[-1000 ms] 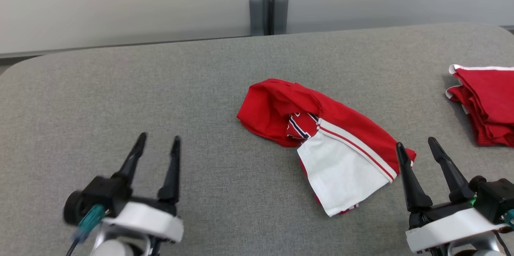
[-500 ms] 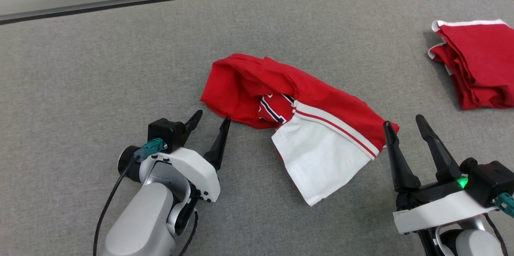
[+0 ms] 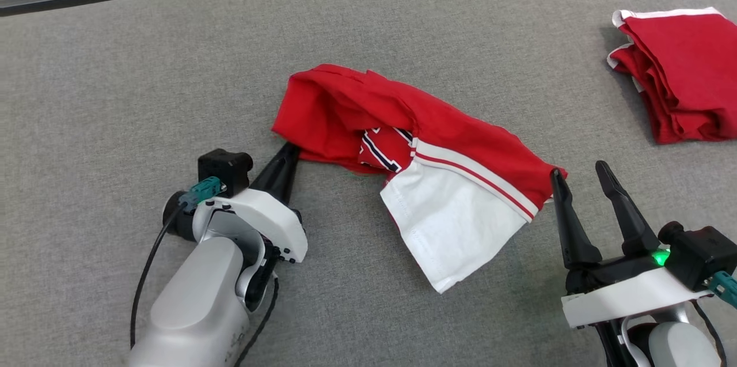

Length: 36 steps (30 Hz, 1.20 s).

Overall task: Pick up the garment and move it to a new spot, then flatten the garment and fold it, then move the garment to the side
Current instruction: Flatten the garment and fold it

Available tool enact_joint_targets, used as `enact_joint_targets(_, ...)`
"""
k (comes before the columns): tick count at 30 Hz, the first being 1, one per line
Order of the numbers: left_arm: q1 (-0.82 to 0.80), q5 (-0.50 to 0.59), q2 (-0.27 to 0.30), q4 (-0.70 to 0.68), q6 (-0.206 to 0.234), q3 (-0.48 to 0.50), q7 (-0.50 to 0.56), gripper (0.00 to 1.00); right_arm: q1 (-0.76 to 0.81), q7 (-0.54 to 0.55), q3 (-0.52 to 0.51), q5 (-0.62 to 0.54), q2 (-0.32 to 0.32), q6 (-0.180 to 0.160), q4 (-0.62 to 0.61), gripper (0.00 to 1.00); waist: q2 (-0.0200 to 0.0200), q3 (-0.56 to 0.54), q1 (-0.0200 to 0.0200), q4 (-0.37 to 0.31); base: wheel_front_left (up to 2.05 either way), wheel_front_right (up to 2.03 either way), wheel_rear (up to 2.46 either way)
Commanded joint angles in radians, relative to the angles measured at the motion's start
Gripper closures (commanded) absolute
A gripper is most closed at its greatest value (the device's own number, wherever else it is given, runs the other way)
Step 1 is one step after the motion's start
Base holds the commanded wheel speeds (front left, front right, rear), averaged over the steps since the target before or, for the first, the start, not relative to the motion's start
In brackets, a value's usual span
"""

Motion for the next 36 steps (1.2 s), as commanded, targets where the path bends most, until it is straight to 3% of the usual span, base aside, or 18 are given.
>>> enact_joint_targets(1, 0.004, 0.014, 0.029, -0.006, 0.016, 0.008, -0.024, 1.0, -0.003, -0.005, -0.009, 0.007, -0.001, 0.0, 0.005, 0.0, 0.0, -0.009, 0.0, 0.013, 0.0, 0.0, 0.0)
enact_joint_targets(11, 0.139, 0.108, 0.168, -0.455, 0.158, 0.067, -0.076, 1.0, 0.026, 0.009, -0.044, 0.027, 0.004, 0.0, 0.004, 0.0, 0.0, -0.056, 0.0, 0.079, 0.0, 0.0, 0.0)
enact_joint_targets(17, 0.263, 0.176, 0.258, -0.788, 0.252, 0.08, -0.015, 1.0, 0.032, 0.025, -0.063, 0.024, 0.013, 0.0, -0.013, 0.0, 0.0, -0.056, 0.0, 0.114, 0.0, 0.0, 0.0)
enact_joint_targets(22, 0.374, 0.178, 0.275, -0.944, 0.285, 0.047, 0.069, 1.0, 0.024, 0.032, -0.064, 0.031, 0.016, 0.0, -0.019, 0.0, 0.0, -0.05, 0.0, 0.125, 0.0, 0.0, 0.0)
enact_joint_targets(28, 0.517, 0.119, 0.237, -0.907, 0.282, -0.023, 0.122, 1.0, 0.012, 0.035, -0.056, 0.039, 0.018, 0.0, -0.015, 0.0, 0.0, -0.042, 0.0, 0.13, 0.0, 0.0, 0.0)
enact_joint_targets(36, 0.538, 0.062, 0.19, -0.672, 0.238, -0.061, 0.092, 1.0, 0.007, 0.04, -0.056, 0.042, 0.008, 0.0, -0.009, 0.0, 0.0, -0.043, 0.0, 0.142, 0.0, 0.0, 0.0)
